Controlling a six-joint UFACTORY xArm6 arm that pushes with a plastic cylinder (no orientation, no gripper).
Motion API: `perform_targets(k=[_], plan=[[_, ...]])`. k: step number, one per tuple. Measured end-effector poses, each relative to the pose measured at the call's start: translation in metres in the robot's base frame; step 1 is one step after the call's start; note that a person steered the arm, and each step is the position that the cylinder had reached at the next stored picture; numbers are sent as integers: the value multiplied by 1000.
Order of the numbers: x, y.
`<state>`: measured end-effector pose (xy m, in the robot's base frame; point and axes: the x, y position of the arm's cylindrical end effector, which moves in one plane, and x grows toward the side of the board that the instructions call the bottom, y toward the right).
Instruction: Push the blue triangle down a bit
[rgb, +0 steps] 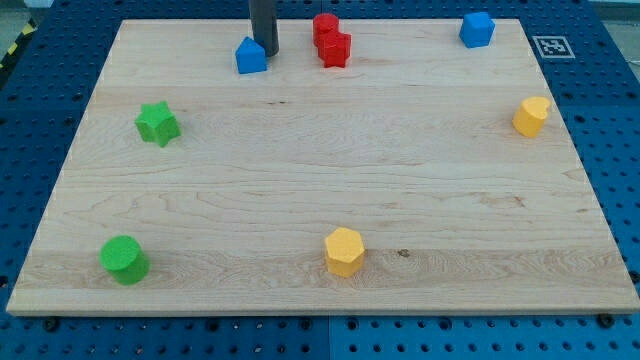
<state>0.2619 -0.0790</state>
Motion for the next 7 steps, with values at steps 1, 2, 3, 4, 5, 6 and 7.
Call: perform_targets(k=[1,2,3,4,5,6,7], plan=[[0,0],[-14,0],[-32,-20],[-28,-50],[-19,-48],[-9,-26],[14,1]])
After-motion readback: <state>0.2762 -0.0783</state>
